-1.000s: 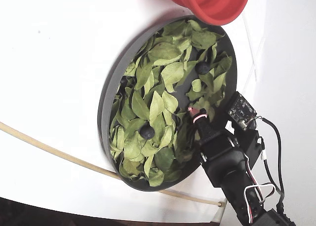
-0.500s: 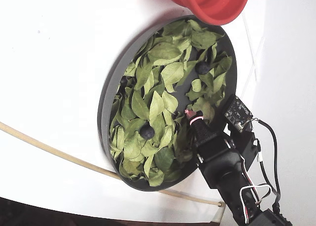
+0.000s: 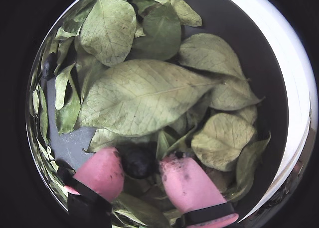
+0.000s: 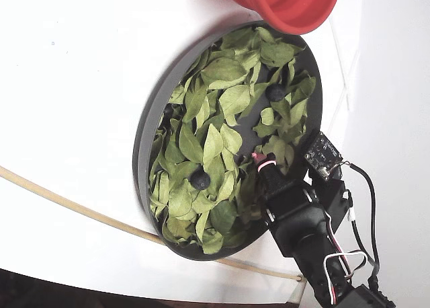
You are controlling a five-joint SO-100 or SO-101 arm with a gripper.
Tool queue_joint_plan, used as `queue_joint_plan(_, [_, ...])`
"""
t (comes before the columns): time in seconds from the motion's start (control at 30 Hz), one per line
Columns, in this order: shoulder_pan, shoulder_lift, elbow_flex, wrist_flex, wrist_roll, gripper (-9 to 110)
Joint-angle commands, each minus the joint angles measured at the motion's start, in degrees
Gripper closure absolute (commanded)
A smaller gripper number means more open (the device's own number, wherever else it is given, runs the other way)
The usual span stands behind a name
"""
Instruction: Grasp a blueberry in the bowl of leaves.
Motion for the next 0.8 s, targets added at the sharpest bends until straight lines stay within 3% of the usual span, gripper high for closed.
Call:
queue_joint_plan(0.0, [0.0,0.5,-1.0,-1.1,0.1,90])
queue_joint_plan(0.77, [-1.1,4.0,-1.2,-0.8,-1.3,92])
